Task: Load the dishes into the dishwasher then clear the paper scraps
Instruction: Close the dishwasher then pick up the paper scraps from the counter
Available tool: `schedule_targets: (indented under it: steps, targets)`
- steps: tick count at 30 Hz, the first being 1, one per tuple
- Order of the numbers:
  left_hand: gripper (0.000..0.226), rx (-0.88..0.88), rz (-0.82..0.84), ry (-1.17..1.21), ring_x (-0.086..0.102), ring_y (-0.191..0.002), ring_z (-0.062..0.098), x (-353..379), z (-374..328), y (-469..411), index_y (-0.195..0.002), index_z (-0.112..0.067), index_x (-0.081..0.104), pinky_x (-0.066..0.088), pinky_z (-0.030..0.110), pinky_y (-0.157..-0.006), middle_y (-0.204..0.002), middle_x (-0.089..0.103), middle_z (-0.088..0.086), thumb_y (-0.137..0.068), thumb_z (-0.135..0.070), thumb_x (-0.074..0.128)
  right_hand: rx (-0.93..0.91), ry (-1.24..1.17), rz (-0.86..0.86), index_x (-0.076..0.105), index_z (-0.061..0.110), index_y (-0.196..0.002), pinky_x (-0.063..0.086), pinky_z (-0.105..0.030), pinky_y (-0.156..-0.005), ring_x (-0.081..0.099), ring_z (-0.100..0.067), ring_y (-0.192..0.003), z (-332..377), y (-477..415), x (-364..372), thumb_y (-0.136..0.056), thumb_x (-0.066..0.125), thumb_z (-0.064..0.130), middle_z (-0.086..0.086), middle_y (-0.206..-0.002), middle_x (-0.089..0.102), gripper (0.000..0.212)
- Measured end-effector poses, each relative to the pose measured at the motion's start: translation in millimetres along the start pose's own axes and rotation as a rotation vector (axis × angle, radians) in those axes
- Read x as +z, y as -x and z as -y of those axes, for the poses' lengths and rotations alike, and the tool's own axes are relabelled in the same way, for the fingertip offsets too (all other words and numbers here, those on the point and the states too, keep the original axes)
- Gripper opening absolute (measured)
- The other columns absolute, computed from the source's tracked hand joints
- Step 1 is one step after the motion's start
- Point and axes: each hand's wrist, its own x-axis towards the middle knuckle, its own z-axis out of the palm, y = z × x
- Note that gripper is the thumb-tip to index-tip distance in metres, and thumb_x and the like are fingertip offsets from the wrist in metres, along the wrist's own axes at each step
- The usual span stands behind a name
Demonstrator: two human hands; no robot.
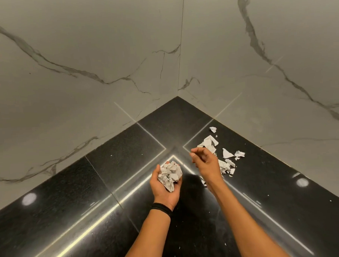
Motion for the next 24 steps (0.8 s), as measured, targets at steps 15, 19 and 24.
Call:
schedule_targets:
  steps: [15, 19, 24]
  targets:
    - [0.043, -0.01, 0.116, -0.04, 0.066, -0.097, 0.029, 6, 1, 66, -0.112, -0.003, 0.068, 0.048, 0.039, -0.098, -0.108, 0.067, 0.017, -0.089, -0.038, 0.059, -0.307, 0.319, 0.082, 0.073, 0.035, -0.099, 0.054, -0.033, -0.086, 0.068, -0.01, -0.093, 50, 103, 23, -0.08, 0.069, 0.013, 0.013, -0.089, 0.075, 0.029]
    - [0.034, -0.039, 0.135, -0.04, 0.069, -0.081, 0.023, 6, -1, 82, -0.101, -0.006, 0.069, 0.058, 0.034, -0.074, -0.091, 0.07, 0.012, -0.095, -0.036, 0.054, -0.272, 0.258, -0.009, 0.074, 0.04, -0.098, 0.057, -0.048, -0.087, 0.069, -0.017, -0.099, 46, 122, 25, -0.08, 0.067, 0.032, 0.013, -0.094, 0.075, 0.02]
    - [0.034, -0.09, 0.16, -0.046, 0.064, -0.091, 0.024, -11, 5, 94, -0.104, -0.006, 0.07, 0.048, 0.037, -0.093, -0.097, 0.068, 0.011, -0.091, -0.036, 0.059, -0.251, 0.147, -0.119, 0.073, 0.035, -0.102, 0.056, -0.052, -0.091, 0.069, -0.016, -0.104, 33, 149, 29, -0.089, 0.075, 0.024, 0.007, -0.106, 0.073, 0.017]
